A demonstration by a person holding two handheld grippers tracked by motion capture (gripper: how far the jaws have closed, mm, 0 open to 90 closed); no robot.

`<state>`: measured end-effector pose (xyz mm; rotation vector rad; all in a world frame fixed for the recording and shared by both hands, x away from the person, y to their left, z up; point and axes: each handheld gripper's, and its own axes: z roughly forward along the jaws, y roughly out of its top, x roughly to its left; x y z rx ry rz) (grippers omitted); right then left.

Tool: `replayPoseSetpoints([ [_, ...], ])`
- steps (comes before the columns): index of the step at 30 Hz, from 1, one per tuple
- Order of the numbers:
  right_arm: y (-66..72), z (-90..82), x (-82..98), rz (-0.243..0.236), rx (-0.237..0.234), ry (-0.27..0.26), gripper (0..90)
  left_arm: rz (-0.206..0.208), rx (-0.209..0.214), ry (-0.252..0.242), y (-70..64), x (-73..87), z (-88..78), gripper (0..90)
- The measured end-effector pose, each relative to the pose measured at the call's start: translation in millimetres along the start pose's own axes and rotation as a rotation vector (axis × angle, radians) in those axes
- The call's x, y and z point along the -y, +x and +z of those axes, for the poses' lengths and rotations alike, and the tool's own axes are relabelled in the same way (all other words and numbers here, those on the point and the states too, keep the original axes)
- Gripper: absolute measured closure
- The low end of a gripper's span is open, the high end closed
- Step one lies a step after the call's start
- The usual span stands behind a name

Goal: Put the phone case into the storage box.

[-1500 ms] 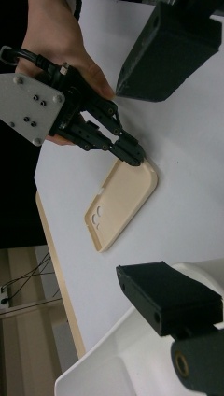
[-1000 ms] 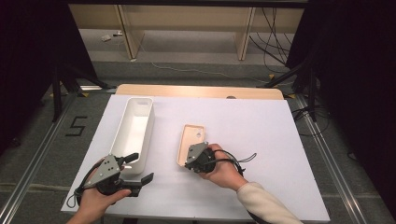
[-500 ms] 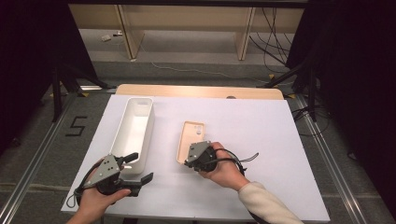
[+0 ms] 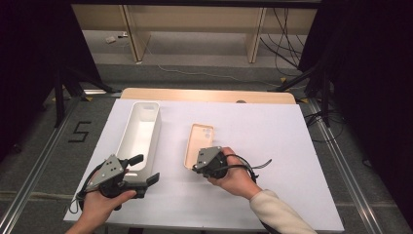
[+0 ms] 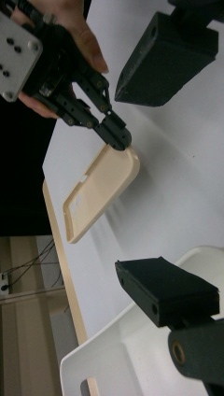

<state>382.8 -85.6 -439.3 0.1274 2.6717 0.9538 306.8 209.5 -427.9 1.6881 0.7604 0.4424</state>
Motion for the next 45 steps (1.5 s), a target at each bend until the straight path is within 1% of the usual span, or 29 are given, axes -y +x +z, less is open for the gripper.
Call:
replayPoseSetpoints([
  [2, -0.6, -1.5, -0.9, -0.007, 0.01, -0.004, 87.9, 0.0, -0.009, 0.0, 1.1, -5.8, 1.9, 15.3],
  [7, -0.5, -6.3, -3.2, -0.004, 0.013, -0.016, 87.9, 0.003, -0.022, 0.01, 6.4, -19.9, 12.5, 15.7],
  [9, 0.6, -8.8, -4.4, 0.002, 0.02, -0.011, 87.9, 0.005, -0.023, 0.019, 7.7, -26.1, 18.9, 16.0],
  [10, 0.3, -9.4, -4.7, -0.012, 0.016, -0.015, 87.9, 0.01, -0.021, 0.02, 8.5, -30.0, 23.1, 15.9],
  [11, 0.4, -10.6, -5.4, -0.016, 0.029, -0.019, 87.9, 0.008, -0.024, 0.024, 9.0, -32.2, 25.5, 16.0],
  [12, 0.8, -11.0, -5.7, -0.018, 0.026, -0.021, 87.9, 0.009, -0.026, 0.038, 9.9, -35.0, 29.1, 16.0],
  [13, 1.4, -13.2, -7.0, -0.01, 0.03, -0.018, 87.9, 0.006, -0.02, 0.048, 10.9, -37.6, 33.0, 15.7],
  [14, 1.4, -13.2, -7.0, -0.01, 0.03, -0.018, 87.9, -0.002, -0.012, 0.049, 11.8, -40.0, 36.8, 15.7],
  [16, 1.4, -13.9, -7.5, -0.018, 0.032, -0.023, 87.9, -0.001, -0.02, 0.06, 12.9, -44.5, 44.1, 15.8],
  [19, 2.0, -14.7, -7.9, -0.016, 0.026, -0.024, 87.9, -0.005, -0.022, 0.074, 12.9, -51.2, 54.2, 15.8],
  [21, 1.9, -14.5, -8.1, -0.031, 0.034, -0.03, 87.9, -0.006, -0.02, 0.079, 12.5, -55.3, 60.4, 15.9],
  [22, 3.2, -15.5, -8.9, -0.015, 0.035, -0.022, 87.9, -0.003, -0.019, 0.084, 12.6, -57.0, 63.4, 16.0],
  [23, 2.8, -15.8, -9.3, -0.02, 0.024, -0.026, 87.9, -0.006, -0.023, 0.094, 12.6, -58.4, 66.3, 16.0],
  [25, 3.7, -16.6, -10.3, -0.025, 0.031, -0.029, 87.9, -0.017, -0.027, 0.1, 13.0, -59.9, 71.6, 16.4],
  [26, 4.3, -18.4, -11.3, -0.027, 0.042, -0.027, 87.9, -0.021, -0.03, 0.11, 13.3, -60.5, 75.2, 17.1],
  [28, 4.1, -19.0, -11.7, -0.027, 0.033, -0.029, 87.9, -0.025, -0.039, 0.115, 14.0, -61.0, 80.7, 17.9],
  [29, 4.4, -19.6, -12.1, -0.032, 0.043, -0.031, 87.9, -0.03, -0.039, 0.12, 13.7, -61.2, 83.5, 18.7],
  [31, 4.8, -20.4, -12.7, -0.034, 0.045, -0.032, 87.9, -0.037, -0.033, 0.131, 13.5, -61.7, 89.3, 18.9],
  [32, 5.3, -20.8, -13.1, -0.034, 0.046, -0.03, 87.9, -0.034, -0.034, 0.142, 13.5, -62.4, 92.0, 19.4],
  [33, 5.3, -20.8, -13.1, -0.034, 0.046, -0.03, 87.9, -0.036, -0.035, 0.149, 13.5, -62.8, 94.1, 19.4],
  [34, 5.1, -20.8, -13.2, -0.034, 0.037, -0.03, 87.9, -0.044, -0.035, 0.154, 13.7, -63.7, 97.3, 19.7],
  [35, 5.3, -20.7, -13.4, -0.034, 0.032, -0.029, 87.9, -0.05, -0.036, 0.154, 14.1, -64.6, 99.8, 20.6],
  [37, 5.9, -20.0, -13.6, -0.043, 0.044, -0.033, 87.9, -0.059, -0.042, 0.154, 14.5, -66.3, 104.2, 22.4],
  [39, 6.5, -20.7, -14.2, -0.041, 0.033, -0.028, 87.9, -0.073, -0.055, 0.154, 14.0, -68.1, 108.4, 24.5],
  [40, 6.5, -20.7, -14.2, -0.041, 0.033, -0.028, 87.9, -0.069, -0.059, 0.156, 14.2, -68.9, 110.4, 24.5],
  [41, 6.9, -20.5, -14.5, -0.045, 0.039, -0.031, 87.9, -0.074, -0.062, 0.158, 13.9, -69.6, 112.3, 24.8],
  [44, 7.6, -21.2, -15.0, -0.045, 0.035, -0.032, 87.9, -0.069, -0.067, 0.168, 14.6, -70.5, 117.8, 26.4],
  [45, 7.4, -21.7, -15.2, -0.049, 0.041, -0.034, 87.9, -0.073, -0.072, 0.176, 14.8, -70.6, 119.2, 26.8],
])
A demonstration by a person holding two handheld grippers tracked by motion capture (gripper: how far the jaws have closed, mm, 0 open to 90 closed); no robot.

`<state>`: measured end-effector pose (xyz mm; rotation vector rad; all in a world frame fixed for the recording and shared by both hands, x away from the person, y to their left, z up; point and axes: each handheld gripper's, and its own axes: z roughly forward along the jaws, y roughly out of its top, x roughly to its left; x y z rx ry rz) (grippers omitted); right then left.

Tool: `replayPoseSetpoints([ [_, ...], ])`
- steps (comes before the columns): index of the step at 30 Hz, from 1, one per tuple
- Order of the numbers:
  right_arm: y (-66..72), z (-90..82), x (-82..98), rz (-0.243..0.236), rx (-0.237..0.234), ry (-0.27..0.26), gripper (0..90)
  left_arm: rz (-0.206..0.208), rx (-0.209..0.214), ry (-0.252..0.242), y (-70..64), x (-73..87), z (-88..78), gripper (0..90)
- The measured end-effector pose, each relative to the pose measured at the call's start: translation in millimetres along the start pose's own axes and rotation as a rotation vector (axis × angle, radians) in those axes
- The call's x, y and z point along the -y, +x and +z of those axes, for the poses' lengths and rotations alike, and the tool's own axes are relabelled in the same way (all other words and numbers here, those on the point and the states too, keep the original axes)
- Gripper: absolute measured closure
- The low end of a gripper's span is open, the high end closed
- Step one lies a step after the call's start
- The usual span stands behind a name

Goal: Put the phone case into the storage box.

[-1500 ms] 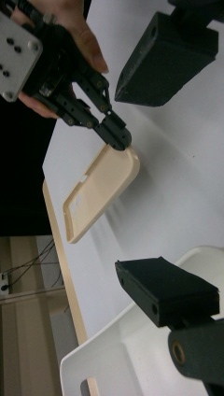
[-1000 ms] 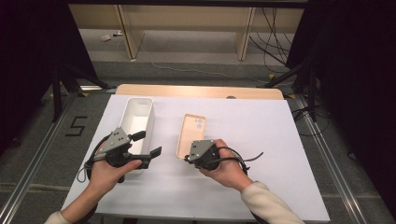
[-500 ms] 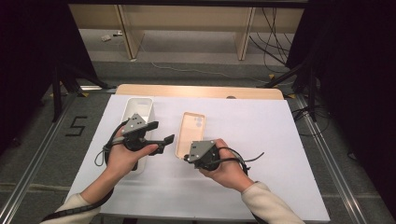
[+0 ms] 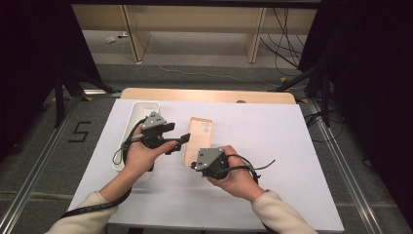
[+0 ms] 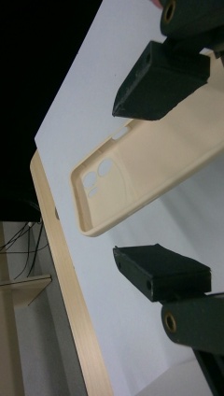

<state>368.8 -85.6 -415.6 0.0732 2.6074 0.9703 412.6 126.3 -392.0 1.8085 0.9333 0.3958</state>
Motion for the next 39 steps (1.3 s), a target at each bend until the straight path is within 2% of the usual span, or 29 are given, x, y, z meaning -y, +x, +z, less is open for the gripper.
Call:
replayPoseSetpoints([
  [5, 0.6, -1.2, -0.4, -0.014, -0.008, -0.008, 87.9, -0.015, -0.008, 0.009, 1.6, -1.4, 5.3, 29.5],
  [6, 2.0, -2.2, -0.9, 0.006, 0.001, 0.0, 88.0, -0.016, -0.015, 0.01, 2.1, -1.8, 6.1, 30.3],
  [7, 1.5, -2.3, -1.5, -0.01, 0.001, -0.004, 87.9, -0.016, -0.018, 0.009, 2.7, -2.2, 7.1, 30.9],
  [10, 3.3, -2.7, -2.6, -0.013, 0.012, -0.002, 88.0, -0.031, -0.02, 0.015, 3.7, -2.7, 10.3, 33.2],
  [12, 3.7, -2.4, -3.2, -0.017, -0.008, -0.005, 88.0, -0.036, -0.019, 0.021, 4.3, -2.8, 12.4, 34.8],
  [14, 4.7, -2.8, -3.7, -0.021, -0.001, -0.001, 88.0, -0.04, -0.029, 0.03, 5.4, -2.8, 14.3, 36.0],
  [15, 4.4, -2.2, -3.4, -0.035, -0.002, -0.008, 88.0, -0.042, -0.025, 0.026, 5.8, -2.5, 15.5, 37.3],
  [19, 6.7, -3.5, -4.3, -0.015, -0.008, 0.0, 88.0, -0.062, -0.029, 0.039, 6.5, -2.6, 19.0, 39.2],
  [21, 6.5, -4.2, -5.0, -0.037, -0.002, -0.008, 88.0, -0.07, -0.025, 0.038, 7.5, -2.4, 20.8, 40.3],
  [24, 8.8, -6.3, -7.0, -0.032, -0.002, -0.009, 88.0, -0.075, -0.026, 0.043, 8.1, -2.8, 21.1, 42.3],
  [25, 8.3, -6.7, -7.8, -0.052, 0.002, -0.016, 88.0, -0.087, -0.026, 0.044, 7.9, -2.9, 21.5, 42.5],
  [28, 9.4, -8.1, -9.4, -0.057, 0.01, -0.024, 88.0, -0.099, -0.022, 0.043, 9.3, -3.4, 22.3, 43.2],
  [29, 11.1, -9.1, -10.1, -0.037, 0.004, -0.017, 88.0, -0.104, -0.02, 0.042, 9.3, -3.6, 22.4, 43.3],
  [30, 10.5, -9.2, -10.7, -0.063, 0.01, -0.021, 88.0, -0.108, -0.019, 0.042, 9.3, -3.8, 22.5, 43.6],
  [33, 12.3, -9.4, -11.9, -0.076, 0.012, -0.026, 88.0, -0.121, -0.021, 0.041, 9.9, -4.8, 22.3, 44.7],
  [37, 15.3, -10.4, -13.6, -0.068, 0.01, -0.022, 88.0, -0.129, -0.021, 0.035, 11.4, -5.6, 22.0, 47.3],
  [39, 15.4, -10.9, -15.1, -0.096, 0.012, -0.025, 88.0, -0.137, -0.021, 0.032, 12.1, -5.7, 22.3, 48.4],
])
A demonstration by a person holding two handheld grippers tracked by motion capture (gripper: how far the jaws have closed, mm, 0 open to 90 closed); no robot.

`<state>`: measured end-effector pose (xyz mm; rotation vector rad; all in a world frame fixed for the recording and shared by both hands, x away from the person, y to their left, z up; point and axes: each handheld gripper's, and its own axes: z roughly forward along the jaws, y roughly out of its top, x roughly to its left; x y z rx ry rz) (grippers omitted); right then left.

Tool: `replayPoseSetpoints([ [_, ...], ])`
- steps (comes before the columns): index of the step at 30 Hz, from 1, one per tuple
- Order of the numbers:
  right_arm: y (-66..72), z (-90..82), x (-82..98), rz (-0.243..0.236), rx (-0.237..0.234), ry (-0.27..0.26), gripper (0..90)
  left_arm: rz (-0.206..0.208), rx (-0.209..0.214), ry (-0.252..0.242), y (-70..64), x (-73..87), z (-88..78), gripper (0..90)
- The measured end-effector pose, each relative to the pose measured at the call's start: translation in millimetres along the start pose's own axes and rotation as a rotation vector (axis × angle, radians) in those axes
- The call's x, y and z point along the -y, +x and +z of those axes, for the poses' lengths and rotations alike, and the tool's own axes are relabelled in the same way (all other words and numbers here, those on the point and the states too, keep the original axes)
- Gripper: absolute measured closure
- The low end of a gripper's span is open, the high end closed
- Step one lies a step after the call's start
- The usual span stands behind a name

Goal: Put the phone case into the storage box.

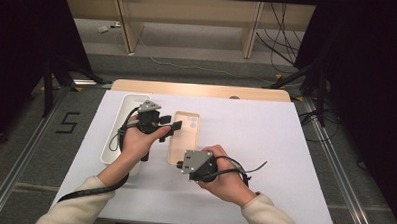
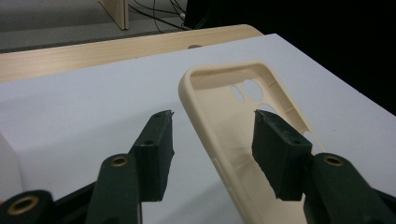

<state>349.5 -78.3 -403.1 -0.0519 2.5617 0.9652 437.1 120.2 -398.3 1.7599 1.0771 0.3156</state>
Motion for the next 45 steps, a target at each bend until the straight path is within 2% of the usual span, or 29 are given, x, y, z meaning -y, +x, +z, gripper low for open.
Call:
replayPoseSetpoints([
  [2, 0.9, -0.4, -1.0, -0.009, 0.009, 0.001, 88.0, -0.006, -0.003, 0.0, 0.6, -0.3, -0.2, 49.6],
  [5, 5.3, -2.0, -2.6, 0.017, 0.008, 0.022, 88.0, -0.013, 0.0, -0.004, 1.2, -1.3, -0.7, 51.0],
  [6, 3.8, -0.7, -2.8, -0.013, 0.007, 0.006, 88.0, -0.011, -0.001, -0.004, 1.8, -1.7, -0.9, 51.5],
  [7, 6.3, -1.9, -3.3, 0.005, 0.016, 0.021, 88.0, -0.021, -0.001, -0.002, 2.0, -2.3, -1.2, 52.1],
  [9, 8.1, -2.2, -4.4, 0.007, 0.013, 0.024, 88.0, -0.027, 0.003, -0.012, 2.6, -2.4, -1.1, 54.4],
  [11, 7.9, -1.2, -5.6, -0.014, 0.007, 0.005, 88.0, -0.03, 0.003, -0.009, 2.7, -2.9, -1.7, 55.5],
  [12, 10.5, -2.5, -6.0, 0.004, 0.01, 0.025, 88.0, -0.035, 0.005, -0.011, 2.7, -3.1, -1.6, 56.1],
  [14, 11.5, -3.0, -7.0, 0.009, 0.012, 0.029, 88.0, -0.033, 0.005, -0.012, 2.9, -3.6, -2.4, 57.5],
  [15, 11.0, -2.4, -7.3, -0.005, 0.007, 0.024, 88.0, -0.04, 0.003, -0.014, 2.7, -3.8, -2.9, 58.7],
  [19, 12.6, -2.9, -8.1, -0.011, 0.015, 0.026, 88.0, -0.05, 0.01, -0.024, 3.4, -5.0, -5.3, 63.6],
  [20, 11.5, -2.0, -8.2, -0.031, 0.013, 0.018, 88.0, -0.057, 0.011, -0.029, 3.2, -5.2, -5.6, 64.9],
  [21, 9.3, -0.4, -8.4, -0.073, 0.007, -0.005, 88.0, -0.06, 0.02, -0.034, 3.5, -5.4, -6.2, 66.2],
  [22, 9.4, -0.2, -8.4, -0.076, 0.009, -0.004, 88.0, -0.059, 0.021, -0.036, 3.5, -5.7, -7.0, 67.3],
  [25, 12.1, 0.0, -8.1, -0.045, 0.01, 0.012, 88.0, -0.056, 0.028, -0.046, 3.0, -6.7, -8.9, 70.5],
  [29, 12.0, 1.0, -7.8, -0.057, 0.008, 0.021, 88.0, -0.058, 0.045, -0.059, 1.9, -8.1, -12.0, 73.6],
  [30, 12.8, 1.8, -7.7, -0.049, 0.009, 0.019, 88.0, -0.059, 0.045, -0.061, 1.1, -8.4, -12.8, 74.1],
  [31, 15.3, 0.8, -7.3, -0.02, 0.015, 0.041, 88.1, -0.06, 0.047, -0.059, 0.3, -8.7, -13.5, 74.8],
  [32, 15.0, 1.3, -7.4, -0.016, 0.011, 0.043, 88.1, -0.058, 0.052, -0.061, -0.1, -9.0, -14.0, 75.2],
  [33, 15.4, 1.8, -7.3, -0.018, 0.011, 0.045, 88.1, -0.06, 0.062, -0.066, -0.5, -9.1, -14.2, 75.8],
  [34, 13.8, 3.7, -7.3, -0.047, 0.005, 0.031, 88.1, -0.062, 0.065, -0.07, -1.2, -9.3, -14.6, 76.3],
  [35, 13.8, 4.2, -7.2, -0.05, 0.012, 0.029, 88.1, -0.063, 0.065, -0.071, -1.8, -9.4, -15.3, 76.8],
  [36, 15.6, 3.6, -6.9, -0.022, 0.011, 0.049, 88.1, -0.062, 0.069, -0.073, -2.5, -9.5, -15.9, 77.3],
  [38, 13.7, 6.3, -6.1, -0.046, 0.002, 0.029, 88.1, -0.067, 0.075, -0.082, -4.4, -9.7, -16.9, 78.2],
  [40, 13.1, 7.2, -5.0, -0.055, 0.009, 0.034, 88.1, -0.071, 0.085, -0.093, -6.3, -9.9, -17.9, 79.3],
  [42, 13.4, 8.6, -4.2, -0.035, 0.01, 0.039, 88.1, -0.068, 0.089, -0.098, -8.5, -10.4, -19.2, 80.3],
  [45, 13.0, 11.2, -3.2, -0.042, 0.008, 0.036, 88.2, -0.069, 0.099, -0.104, -10.4, -10.8, -20.2, 81.2],
])
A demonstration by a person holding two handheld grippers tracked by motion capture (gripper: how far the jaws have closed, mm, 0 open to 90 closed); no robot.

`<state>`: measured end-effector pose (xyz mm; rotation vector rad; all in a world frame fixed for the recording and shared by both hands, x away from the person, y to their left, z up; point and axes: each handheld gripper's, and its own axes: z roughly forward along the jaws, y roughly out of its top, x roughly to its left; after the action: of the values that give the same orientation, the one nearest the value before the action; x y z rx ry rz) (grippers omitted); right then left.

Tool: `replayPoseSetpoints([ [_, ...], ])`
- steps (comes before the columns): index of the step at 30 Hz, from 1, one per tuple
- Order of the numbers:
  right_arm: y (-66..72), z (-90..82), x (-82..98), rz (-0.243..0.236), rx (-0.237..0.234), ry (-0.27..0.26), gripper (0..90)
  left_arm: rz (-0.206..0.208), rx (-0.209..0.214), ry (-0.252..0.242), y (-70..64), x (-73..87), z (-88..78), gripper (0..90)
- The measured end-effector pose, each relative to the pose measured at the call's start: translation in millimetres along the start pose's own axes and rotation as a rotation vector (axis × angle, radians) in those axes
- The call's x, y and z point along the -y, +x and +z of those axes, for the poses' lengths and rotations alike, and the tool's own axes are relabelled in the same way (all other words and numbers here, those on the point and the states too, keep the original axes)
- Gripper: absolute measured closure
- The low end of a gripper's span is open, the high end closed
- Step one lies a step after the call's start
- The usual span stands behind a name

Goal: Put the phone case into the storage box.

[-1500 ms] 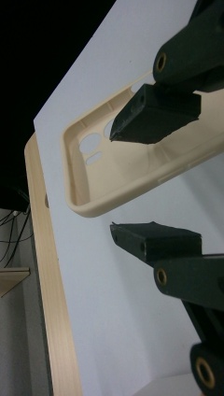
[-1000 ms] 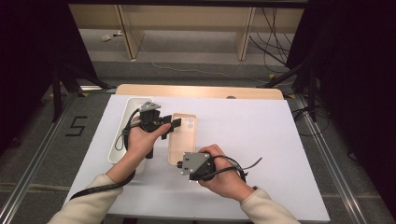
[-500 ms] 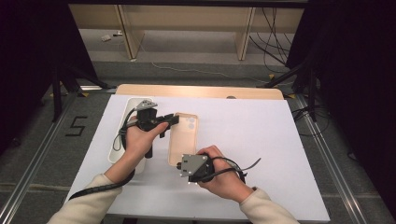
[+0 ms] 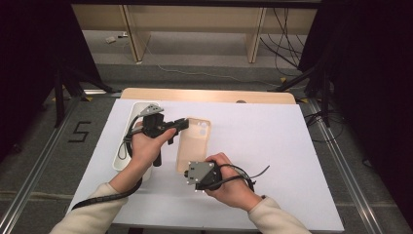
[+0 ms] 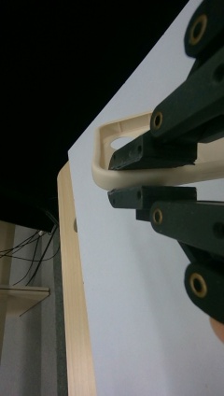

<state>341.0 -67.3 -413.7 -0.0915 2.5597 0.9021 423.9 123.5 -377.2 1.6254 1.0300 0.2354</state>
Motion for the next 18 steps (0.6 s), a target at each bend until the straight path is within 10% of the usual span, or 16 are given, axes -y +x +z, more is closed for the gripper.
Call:
replayPoseSetpoints([
  [18, -1.3, 5.2, 3.1, 0.035, 0.008, 0.005, 88.1, 0.018, 0.024, -0.032, -5.5, -0.6, -3.7, 82.6],
])
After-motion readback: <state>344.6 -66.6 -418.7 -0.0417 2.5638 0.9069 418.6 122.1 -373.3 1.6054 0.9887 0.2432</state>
